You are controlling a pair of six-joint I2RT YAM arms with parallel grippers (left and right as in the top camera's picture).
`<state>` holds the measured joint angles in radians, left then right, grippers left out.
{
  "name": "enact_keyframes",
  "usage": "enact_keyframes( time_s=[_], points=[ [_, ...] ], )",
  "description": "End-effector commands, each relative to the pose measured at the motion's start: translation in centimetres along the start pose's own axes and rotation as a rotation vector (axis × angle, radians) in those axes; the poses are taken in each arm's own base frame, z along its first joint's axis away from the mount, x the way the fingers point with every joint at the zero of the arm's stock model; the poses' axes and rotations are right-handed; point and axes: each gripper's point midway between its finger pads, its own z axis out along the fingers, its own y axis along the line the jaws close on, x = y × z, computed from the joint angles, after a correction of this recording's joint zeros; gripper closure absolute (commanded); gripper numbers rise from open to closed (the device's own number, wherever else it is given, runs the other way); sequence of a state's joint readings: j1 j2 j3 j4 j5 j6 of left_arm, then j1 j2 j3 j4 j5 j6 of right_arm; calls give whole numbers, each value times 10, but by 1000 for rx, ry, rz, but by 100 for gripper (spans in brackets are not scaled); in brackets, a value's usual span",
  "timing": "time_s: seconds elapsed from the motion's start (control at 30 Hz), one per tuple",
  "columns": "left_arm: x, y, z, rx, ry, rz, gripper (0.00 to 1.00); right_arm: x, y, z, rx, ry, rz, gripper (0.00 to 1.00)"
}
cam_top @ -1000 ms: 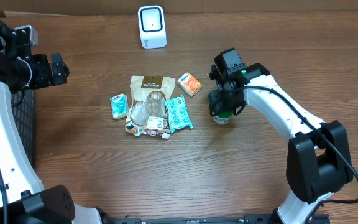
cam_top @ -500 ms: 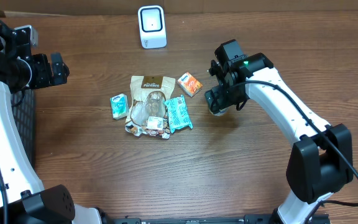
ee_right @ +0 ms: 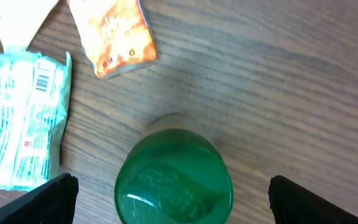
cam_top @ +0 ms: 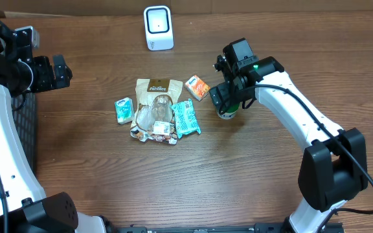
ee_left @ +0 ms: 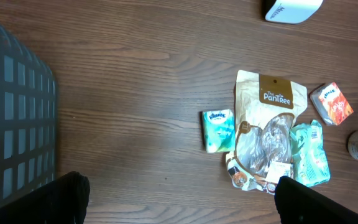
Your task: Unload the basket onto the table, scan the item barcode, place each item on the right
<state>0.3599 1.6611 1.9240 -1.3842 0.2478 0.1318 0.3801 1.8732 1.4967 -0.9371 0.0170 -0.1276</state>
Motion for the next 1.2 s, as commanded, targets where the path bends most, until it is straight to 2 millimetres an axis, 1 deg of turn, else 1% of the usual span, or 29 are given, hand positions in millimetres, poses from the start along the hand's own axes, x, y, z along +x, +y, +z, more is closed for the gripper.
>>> enact_keyframes(
  time_s=[0.0, 0.13, 0.23, 0.3, 0.37, 0.5, 0.57, 0.6, 0.7, 0.8, 0.93, 1.03, 1.1, 1.17],
  points=[
    [-2, -4, 0, 10, -5, 25, 1, 1, -5, 4, 21, 4, -49, 4],
    [-2, -4, 0, 10, -5, 25, 1, 6, -9, 15, 18, 38, -69, 4],
    [-2, -4, 0, 10, -5, 25, 0, 14, -9, 30, 8, 85, -144, 4],
    [-2, -4, 0, 10, -5, 25, 0, 17, -9, 37, 4, 101, -187, 4],
    [-2, -4, 0, 10, -5, 25, 0, 19, -9, 40, 0, 110, -227, 2],
    [-2, -4, 0, 10, -5, 25, 1, 19, -10, 48, 0, 115, -229, 2],
    [-2, -4, 0, 10, -5, 25, 0, 20, -11, 49, 0, 121, -226, 5],
    [-2, -4, 0, 10, -5, 25, 0, 20, -12, 50, 0, 122, -224, 8],
    [-2, -4, 0, 10, -5, 25, 0, 20, -12, 49, 0, 121, -220, 21],
    [-2, -4, 0, 10, -5, 25, 0, 20, -12, 49, 0, 122, -211, 26],
    [-2, -4, 0, 10, -5, 25, 1, 18, -12, 48, 4, 116, -166, 27],
    [-2, -4, 0, 10, -5, 25, 0, 15, -12, 43, 5, 114, -143, 29],
    [-2, -4, 0, 10, -5, 25, 0, 11, -12, 37, 6, 110, -133, 28],
    [-2, -4, 0, 10, -5, 25, 0, 10, -12, 32, 7, 110, -133, 24]
  ],
)
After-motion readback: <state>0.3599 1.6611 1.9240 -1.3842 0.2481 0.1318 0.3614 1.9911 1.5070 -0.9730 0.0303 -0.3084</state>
